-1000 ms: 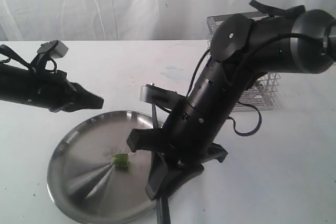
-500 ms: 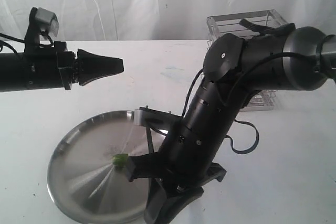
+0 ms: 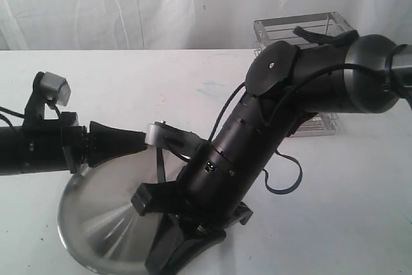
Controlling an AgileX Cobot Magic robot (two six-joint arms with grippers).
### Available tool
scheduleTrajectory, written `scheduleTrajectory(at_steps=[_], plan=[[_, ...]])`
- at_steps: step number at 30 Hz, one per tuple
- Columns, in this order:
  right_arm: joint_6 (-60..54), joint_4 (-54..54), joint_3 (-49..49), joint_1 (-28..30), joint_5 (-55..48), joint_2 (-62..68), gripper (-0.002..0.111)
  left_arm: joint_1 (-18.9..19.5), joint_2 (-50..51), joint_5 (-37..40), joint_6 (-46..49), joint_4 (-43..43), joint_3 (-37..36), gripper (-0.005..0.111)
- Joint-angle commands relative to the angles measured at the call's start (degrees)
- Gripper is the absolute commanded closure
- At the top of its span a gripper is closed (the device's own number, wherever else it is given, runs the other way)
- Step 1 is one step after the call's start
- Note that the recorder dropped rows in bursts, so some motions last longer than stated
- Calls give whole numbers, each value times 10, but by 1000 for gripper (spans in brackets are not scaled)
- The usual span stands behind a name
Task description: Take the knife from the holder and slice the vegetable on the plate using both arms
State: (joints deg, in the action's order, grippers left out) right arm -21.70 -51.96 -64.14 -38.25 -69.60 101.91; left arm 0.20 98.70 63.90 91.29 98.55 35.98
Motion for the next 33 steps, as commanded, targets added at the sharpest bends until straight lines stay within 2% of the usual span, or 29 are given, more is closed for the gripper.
scheduleTrajectory(at_steps=[1, 5, 6, 10, 14, 17, 25, 33], plan=[[-22, -36, 2, 2, -4, -5, 108, 4, -48, 61, 36, 14, -29, 107], [-22, -46, 0, 20, -4, -5, 108, 10, -133, -166, -6, 14, -71, 107], [-19, -50, -1, 29, -4, -5, 108, 10, -147, -184, -6, 14, -87, 107], [10, -52, -24, 41, -4, -5, 108, 7, -186, -142, -6, 14, -144, 107], [10, -52, -55, 41, -4, -5, 108, 7, -187, -192, -7, 14, -169, 107], [11, -52, -78, 41, 5, -5, 108, 3, -187, -175, -13, 14, -187, 107], [13, -76, -98, 40, 47, -5, 108, -66, -187, -135, -1, 14, -192, 107], [13, -74, -98, 40, 88, -4, 108, -66, -187, -90, 15, 14, -192, 107]])
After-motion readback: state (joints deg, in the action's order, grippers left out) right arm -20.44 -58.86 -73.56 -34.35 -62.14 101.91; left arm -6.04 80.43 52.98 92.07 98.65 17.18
